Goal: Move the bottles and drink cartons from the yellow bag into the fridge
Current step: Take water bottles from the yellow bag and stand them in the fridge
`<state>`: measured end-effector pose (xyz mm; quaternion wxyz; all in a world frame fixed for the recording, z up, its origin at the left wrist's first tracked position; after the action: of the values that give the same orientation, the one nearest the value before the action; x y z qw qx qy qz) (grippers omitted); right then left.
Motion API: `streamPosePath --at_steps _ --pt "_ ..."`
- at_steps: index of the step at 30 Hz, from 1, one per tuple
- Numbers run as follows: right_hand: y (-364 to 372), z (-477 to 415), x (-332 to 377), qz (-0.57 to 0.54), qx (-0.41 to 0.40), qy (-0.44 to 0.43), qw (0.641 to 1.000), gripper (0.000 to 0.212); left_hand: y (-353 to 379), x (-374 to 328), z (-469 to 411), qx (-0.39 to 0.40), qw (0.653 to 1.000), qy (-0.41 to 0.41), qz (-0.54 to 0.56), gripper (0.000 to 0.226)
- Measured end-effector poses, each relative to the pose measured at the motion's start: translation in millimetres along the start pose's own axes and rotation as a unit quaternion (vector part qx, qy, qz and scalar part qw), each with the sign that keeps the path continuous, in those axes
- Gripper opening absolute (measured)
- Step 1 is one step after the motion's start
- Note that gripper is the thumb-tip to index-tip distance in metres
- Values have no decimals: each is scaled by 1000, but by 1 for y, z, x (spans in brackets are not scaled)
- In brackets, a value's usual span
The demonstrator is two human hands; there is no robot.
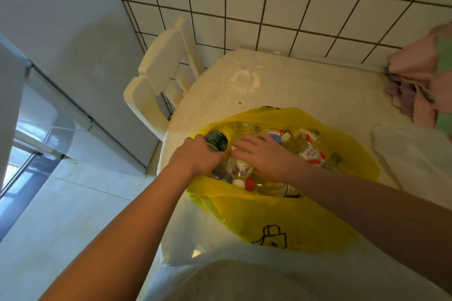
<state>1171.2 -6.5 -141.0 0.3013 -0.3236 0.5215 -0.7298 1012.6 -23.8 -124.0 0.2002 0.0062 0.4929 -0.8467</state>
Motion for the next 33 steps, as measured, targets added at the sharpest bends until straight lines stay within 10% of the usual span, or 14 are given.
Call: streamPosePath --at_steps 11,17,24,33 --pt "-12 0 7 4 -83 -43 996 71 -5 15 -13 34 995 1 91 51" --pt "-48 22 -13 -199 -235 29 951 79 -10 34 6 75 955 -18 286 73" --pt "-70 80 -26 -472 -398 157 771 57 -4 40 45 82 874 30 479 52" --pt "-78 149 -10 -757 -495 168 391 31 -7 32 104 -23 807 105 580 61"
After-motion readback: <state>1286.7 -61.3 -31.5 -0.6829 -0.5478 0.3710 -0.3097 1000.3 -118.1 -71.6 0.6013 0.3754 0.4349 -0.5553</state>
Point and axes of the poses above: each hand's wrist, its own z-axis away from the middle knuckle, its own y-axis out of the palm, x = y × z, the point moved 8 cm from there along -z, towards the middle knuckle, and after that the axes turned 13 degrees about -z, right-handed, at the moved point
